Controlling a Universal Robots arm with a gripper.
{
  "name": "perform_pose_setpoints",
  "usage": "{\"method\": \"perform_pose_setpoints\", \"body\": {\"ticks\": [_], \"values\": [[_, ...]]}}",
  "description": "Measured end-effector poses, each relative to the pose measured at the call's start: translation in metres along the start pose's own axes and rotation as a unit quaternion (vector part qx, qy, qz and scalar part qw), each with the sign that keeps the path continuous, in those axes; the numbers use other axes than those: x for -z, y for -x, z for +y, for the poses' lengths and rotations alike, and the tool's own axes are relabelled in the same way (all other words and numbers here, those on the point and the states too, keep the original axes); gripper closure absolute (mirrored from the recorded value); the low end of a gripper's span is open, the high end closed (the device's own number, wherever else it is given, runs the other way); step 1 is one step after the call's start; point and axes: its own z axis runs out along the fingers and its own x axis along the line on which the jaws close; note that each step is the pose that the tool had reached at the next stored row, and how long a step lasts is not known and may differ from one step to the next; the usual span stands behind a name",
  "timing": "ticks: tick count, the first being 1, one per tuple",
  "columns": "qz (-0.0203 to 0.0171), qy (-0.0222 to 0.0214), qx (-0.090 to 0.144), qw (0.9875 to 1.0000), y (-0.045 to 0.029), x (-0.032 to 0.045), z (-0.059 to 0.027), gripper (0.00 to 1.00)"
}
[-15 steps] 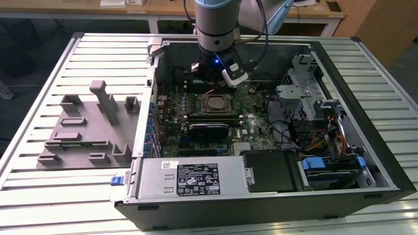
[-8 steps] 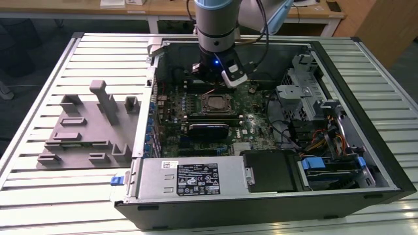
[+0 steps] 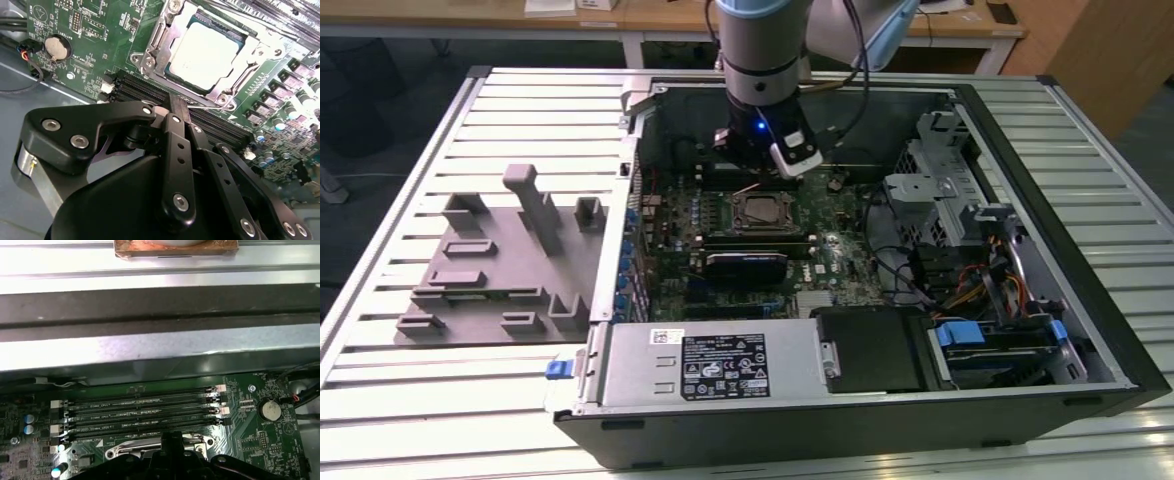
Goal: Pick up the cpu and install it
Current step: 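Install the first cpu locking lever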
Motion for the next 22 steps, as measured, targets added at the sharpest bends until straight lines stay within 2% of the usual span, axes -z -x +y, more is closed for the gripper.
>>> {"method": "perform_pose_setpoints", "body": {"ticks": [6,8,10,13,16,19,22], "values": [[-0.0023,-0.0009,-0.006,1.0000,-0.0008,-0.0017,0.0036,0.89],[-0.0047,-0.0009,-0.006,1.0000,-0.0015,-0.0024,0.0037,0.89],[-0.0103,-0.0015,-0.006,0.9999,-0.0019,-0.0034,0.0036,0.89],[-0.0219,-0.0031,-0.005,0.9997,-0.0026,-0.0046,0.0034,0.89],[-0.0315,-0.0025,-0.007,0.9995,-0.0043,-0.0055,0.0031,0.89],[-0.0360,-0.0025,-0.011,0.9993,-0.0073,-0.0060,0.0027,0.89],[-0.0371,-0.0029,-0.015,0.9992,-0.0100,-0.0065,0.0022,0.89]]}}
